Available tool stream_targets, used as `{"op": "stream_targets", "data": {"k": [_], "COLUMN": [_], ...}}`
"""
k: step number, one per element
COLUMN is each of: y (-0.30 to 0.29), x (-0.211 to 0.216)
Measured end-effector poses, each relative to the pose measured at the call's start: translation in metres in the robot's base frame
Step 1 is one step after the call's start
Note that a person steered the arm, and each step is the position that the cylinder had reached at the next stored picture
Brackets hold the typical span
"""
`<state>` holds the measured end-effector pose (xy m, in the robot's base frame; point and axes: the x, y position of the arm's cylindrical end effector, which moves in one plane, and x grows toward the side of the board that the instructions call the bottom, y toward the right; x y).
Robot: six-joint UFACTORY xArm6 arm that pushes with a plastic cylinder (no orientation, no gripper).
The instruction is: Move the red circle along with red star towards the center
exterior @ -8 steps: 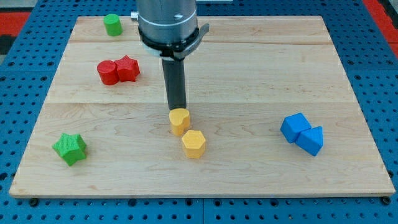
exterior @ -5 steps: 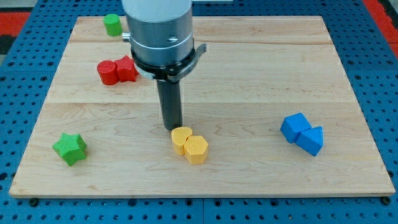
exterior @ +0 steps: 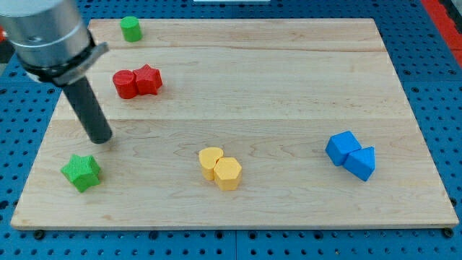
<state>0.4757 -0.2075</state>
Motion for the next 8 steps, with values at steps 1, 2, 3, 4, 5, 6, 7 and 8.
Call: {"op": "stream_targets", "data": {"k": [1,2,3,4,5,6,7,8], "y": [-0.010,-0.025,-0.003,0.033,0.078,0.134,0.144,0.130], "x": [-0.042,-0.064,-0.104,-0.127,-0.132,-0.130,-0.131,-0.164]}}
